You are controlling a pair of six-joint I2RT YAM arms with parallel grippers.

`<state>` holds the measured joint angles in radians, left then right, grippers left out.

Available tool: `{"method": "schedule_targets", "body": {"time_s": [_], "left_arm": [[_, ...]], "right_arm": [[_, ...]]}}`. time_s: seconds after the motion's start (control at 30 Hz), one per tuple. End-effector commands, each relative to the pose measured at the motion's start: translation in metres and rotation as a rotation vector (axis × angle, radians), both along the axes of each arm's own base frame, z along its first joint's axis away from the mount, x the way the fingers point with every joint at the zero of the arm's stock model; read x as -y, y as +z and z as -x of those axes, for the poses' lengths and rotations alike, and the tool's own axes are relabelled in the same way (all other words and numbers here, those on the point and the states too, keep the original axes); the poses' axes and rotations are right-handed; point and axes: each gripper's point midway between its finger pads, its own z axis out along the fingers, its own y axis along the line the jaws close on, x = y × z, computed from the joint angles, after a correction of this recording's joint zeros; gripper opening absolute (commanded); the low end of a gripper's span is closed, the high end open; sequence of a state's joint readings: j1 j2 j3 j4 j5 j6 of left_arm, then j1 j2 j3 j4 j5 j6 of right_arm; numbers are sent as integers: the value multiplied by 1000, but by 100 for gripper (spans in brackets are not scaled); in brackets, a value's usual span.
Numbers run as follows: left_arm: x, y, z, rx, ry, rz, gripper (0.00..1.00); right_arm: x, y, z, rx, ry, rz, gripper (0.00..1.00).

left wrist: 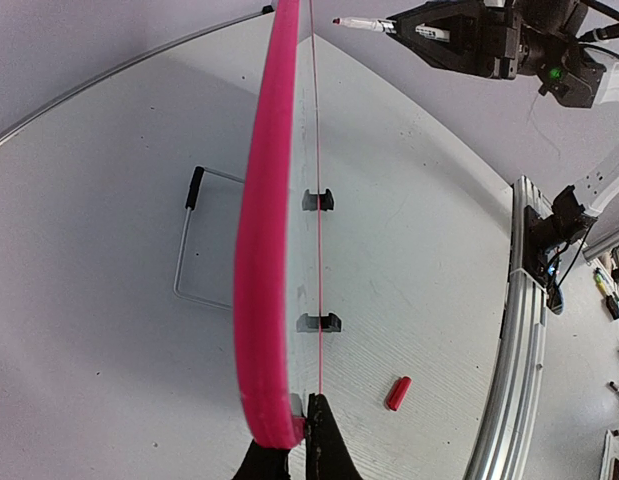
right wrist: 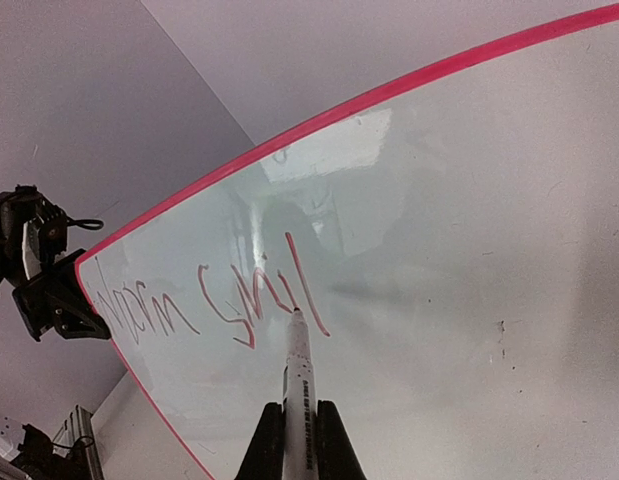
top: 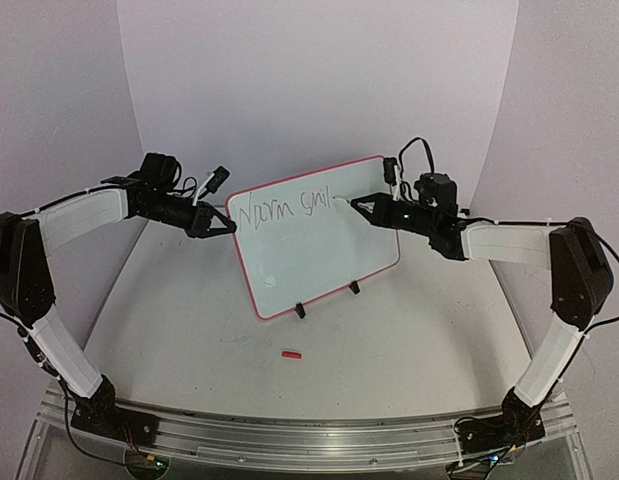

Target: Write a sentence on the whiteboard

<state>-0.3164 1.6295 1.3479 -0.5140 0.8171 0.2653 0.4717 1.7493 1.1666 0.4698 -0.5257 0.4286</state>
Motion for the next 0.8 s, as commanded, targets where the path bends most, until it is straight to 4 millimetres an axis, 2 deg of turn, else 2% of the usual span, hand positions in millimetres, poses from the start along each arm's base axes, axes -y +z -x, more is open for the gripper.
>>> {"method": "schedule_targets", "body": {"time_s": [0.0, 0.37, 0.77], "left_arm": [[-3, -13, 3, 56, -14, -98, 0], [-3, -14, 3, 58, -15, -99, 0], [-3, -14, 2, 58, -14, -101, 0]], "right_arm": [[-1, 22, -10, 55, -19, -32, 0], [-5, 12, -22, 43, -31, -23, 0], [3, 4, -31, 26, -100, -12, 0]]}}
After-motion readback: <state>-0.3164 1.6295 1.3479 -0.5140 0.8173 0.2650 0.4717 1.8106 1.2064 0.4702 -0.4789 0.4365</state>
